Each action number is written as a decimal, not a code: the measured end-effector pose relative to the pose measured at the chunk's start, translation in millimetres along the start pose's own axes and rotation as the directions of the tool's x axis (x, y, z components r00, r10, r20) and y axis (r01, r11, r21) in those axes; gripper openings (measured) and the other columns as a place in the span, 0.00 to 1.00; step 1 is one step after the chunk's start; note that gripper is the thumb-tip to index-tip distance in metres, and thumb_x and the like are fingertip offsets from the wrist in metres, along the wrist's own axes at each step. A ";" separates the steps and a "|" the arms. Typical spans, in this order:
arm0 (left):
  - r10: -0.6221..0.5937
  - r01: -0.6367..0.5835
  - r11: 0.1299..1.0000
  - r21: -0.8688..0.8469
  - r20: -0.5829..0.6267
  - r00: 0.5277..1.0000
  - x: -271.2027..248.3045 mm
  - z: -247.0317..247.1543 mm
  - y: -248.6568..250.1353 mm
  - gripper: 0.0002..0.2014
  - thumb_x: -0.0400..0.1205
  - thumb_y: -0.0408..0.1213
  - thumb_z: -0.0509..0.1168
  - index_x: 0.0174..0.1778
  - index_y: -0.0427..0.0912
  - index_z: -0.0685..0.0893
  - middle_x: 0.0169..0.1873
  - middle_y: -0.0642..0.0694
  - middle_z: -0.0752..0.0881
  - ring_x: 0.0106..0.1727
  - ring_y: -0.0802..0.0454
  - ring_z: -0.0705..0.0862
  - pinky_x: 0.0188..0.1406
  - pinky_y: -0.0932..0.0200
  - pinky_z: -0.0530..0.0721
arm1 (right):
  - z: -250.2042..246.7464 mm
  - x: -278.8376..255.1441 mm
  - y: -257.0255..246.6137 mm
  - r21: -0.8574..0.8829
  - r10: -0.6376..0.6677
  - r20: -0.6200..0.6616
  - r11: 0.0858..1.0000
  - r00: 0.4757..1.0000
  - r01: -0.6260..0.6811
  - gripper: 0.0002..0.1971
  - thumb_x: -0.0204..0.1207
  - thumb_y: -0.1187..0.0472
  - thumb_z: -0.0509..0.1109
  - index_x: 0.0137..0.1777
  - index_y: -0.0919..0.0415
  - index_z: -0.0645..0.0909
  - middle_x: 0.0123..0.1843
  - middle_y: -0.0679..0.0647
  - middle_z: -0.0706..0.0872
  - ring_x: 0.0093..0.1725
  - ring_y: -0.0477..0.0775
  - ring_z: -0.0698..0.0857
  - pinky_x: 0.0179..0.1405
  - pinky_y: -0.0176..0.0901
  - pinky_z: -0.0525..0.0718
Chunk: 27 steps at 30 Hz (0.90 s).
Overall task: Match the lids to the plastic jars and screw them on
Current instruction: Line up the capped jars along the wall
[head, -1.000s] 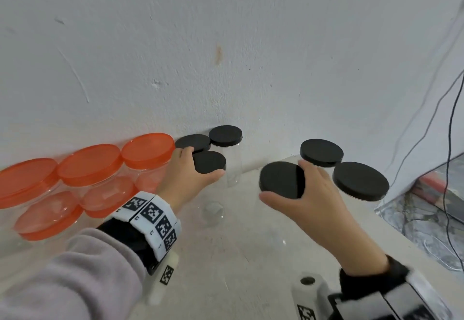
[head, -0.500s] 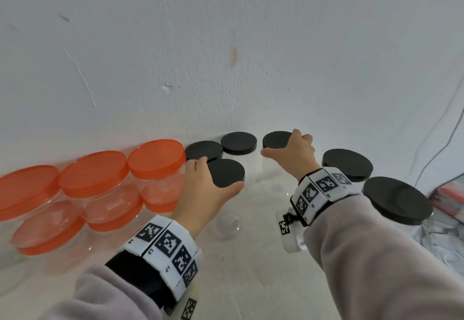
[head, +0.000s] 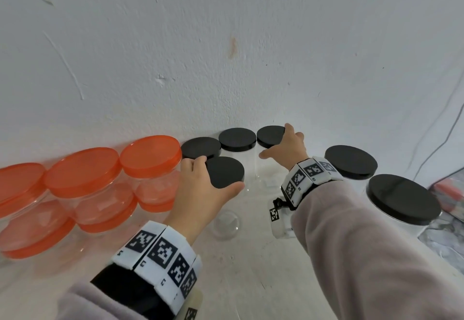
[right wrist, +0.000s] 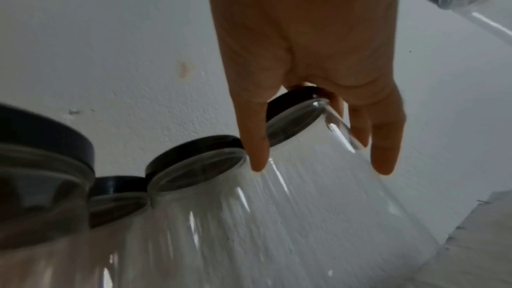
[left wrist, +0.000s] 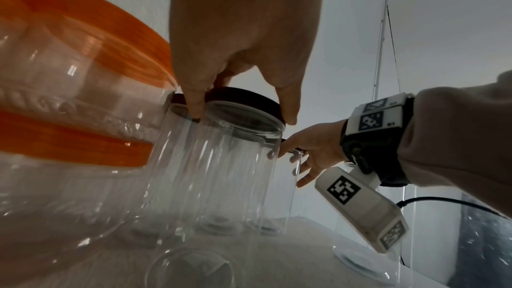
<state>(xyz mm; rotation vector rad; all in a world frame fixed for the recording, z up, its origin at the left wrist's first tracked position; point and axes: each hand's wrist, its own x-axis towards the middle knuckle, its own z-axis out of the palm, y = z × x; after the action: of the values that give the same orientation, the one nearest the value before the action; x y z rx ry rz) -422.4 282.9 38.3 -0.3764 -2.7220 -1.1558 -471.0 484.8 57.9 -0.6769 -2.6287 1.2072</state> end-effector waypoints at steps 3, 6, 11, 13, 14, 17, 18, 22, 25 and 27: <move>0.003 -0.003 1.000 0.010 -0.001 1.000 0.5 -0.8 0.1 0.47 0.70 0.58 0.75 0.79 0.41 0.63 0.70 0.47 0.65 0.70 0.52 0.69 0.61 0.65 0.68 | 2.0 3.7 -5.0 -0.012 -0.014 -0.021 1.000 1.000 0.013 0.43 0.71 0.65 0.78 0.80 0.63 0.55 0.74 0.64 0.62 0.71 0.67 0.70 0.65 0.55 0.77; 0.003 -0.003 1.000 0.011 0.015 1.000 -0.7 -1.3 1.0 0.47 0.70 0.58 0.74 0.80 0.41 0.61 0.69 0.48 0.65 0.70 0.53 0.68 0.59 0.66 0.66 | 3.6 9.1 -8.2 -0.038 -0.033 -0.023 0.999 0.999 0.032 0.41 0.72 0.65 0.78 0.79 0.65 0.57 0.73 0.64 0.63 0.69 0.66 0.71 0.62 0.51 0.77; 0.003 -0.003 1.000 0.011 0.018 1.000 -0.9 -0.3 1.2 0.47 0.71 0.58 0.74 0.80 0.42 0.60 0.69 0.48 0.64 0.70 0.54 0.67 0.59 0.67 0.65 | 7.8 16.8 -5.7 -0.029 -0.068 -0.032 0.997 0.997 0.067 0.41 0.71 0.64 0.78 0.78 0.65 0.58 0.72 0.64 0.64 0.67 0.66 0.74 0.56 0.49 0.77; 0.009 -0.009 1.000 0.014 0.012 1.000 -0.7 0.0 0.5 0.48 0.71 0.59 0.74 0.80 0.41 0.60 0.69 0.47 0.64 0.70 0.54 0.66 0.59 0.68 0.63 | 9.7 19.2 -3.4 -0.020 -0.080 -0.037 0.997 0.996 0.079 0.41 0.71 0.64 0.78 0.78 0.65 0.57 0.71 0.64 0.64 0.66 0.66 0.74 0.56 0.48 0.76; 0.010 -0.011 1.000 0.016 0.010 1.000 -0.7 0.1 0.0 0.48 0.71 0.59 0.74 0.80 0.41 0.60 0.69 0.47 0.64 0.70 0.54 0.66 0.59 0.68 0.63 | 10.5 20.0 -2.3 -0.021 -0.085 -0.039 0.996 0.996 0.085 0.41 0.71 0.64 0.78 0.79 0.65 0.57 0.72 0.64 0.64 0.66 0.66 0.74 0.55 0.47 0.76; 0.003 -0.003 1.000 0.015 0.015 1.000 -0.2 0.1 -0.4 0.48 0.71 0.59 0.73 0.81 0.41 0.60 0.70 0.47 0.64 0.71 0.53 0.67 0.59 0.67 0.64 | 10.6 18.3 -1.5 -0.029 -0.089 -0.032 0.996 0.996 0.088 0.46 0.71 0.64 0.78 0.82 0.62 0.52 0.74 0.64 0.61 0.69 0.67 0.73 0.58 0.49 0.75; 0.001 -0.001 1.000 0.016 0.019 1.000 0.0 0.0 -0.4 0.48 0.71 0.59 0.73 0.81 0.41 0.59 0.70 0.47 0.64 0.71 0.53 0.67 0.59 0.67 0.64 | 9.7 15.5 -2.4 -0.032 -0.084 -0.032 0.996 0.996 0.083 0.48 0.71 0.65 0.78 0.83 0.59 0.49 0.75 0.64 0.60 0.70 0.68 0.71 0.61 0.51 0.76; -0.010 0.010 1.000 0.004 0.020 1.000 -0.5 -0.9 0.6 0.48 0.70 0.58 0.74 0.81 0.40 0.60 0.71 0.46 0.65 0.71 0.51 0.68 0.61 0.65 0.69 | 1.1 -10.4 -11.3 0.043 -0.162 -0.105 0.985 0.981 0.167 0.46 0.74 0.69 0.74 0.84 0.57 0.47 0.79 0.62 0.57 0.75 0.66 0.64 0.64 0.49 0.71; -0.024 0.024 1.000 -0.017 0.029 0.999 -2.0 -1.7 2.0 0.49 0.71 0.57 0.74 0.81 0.39 0.59 0.72 0.45 0.63 0.73 0.50 0.67 0.64 0.62 0.68 | -13.1 -48.2 -17.0 0.101 -0.268 -0.191 0.952 0.944 0.290 0.39 0.76 0.66 0.73 0.83 0.59 0.56 0.78 0.58 0.62 0.74 0.61 0.66 0.64 0.42 0.69; -0.037 0.038 0.999 -0.023 0.046 0.998 -2.3 -2.1 3.1 0.49 0.71 0.57 0.74 0.81 0.39 0.59 0.73 0.45 0.62 0.74 0.49 0.66 0.63 0.61 0.68 | -28.3 -78.1 -13.5 0.090 -0.332 -0.247 0.928 0.910 0.363 0.35 0.76 0.62 0.73 0.81 0.57 0.61 0.77 0.55 0.65 0.74 0.56 0.68 0.61 0.38 0.67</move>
<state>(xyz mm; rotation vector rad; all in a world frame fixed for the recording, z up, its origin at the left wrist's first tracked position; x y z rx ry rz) -419.2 283.1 41.3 -0.3605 -2.7679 -1.2043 -397.1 459.5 89.3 -0.2827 -2.3243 1.1118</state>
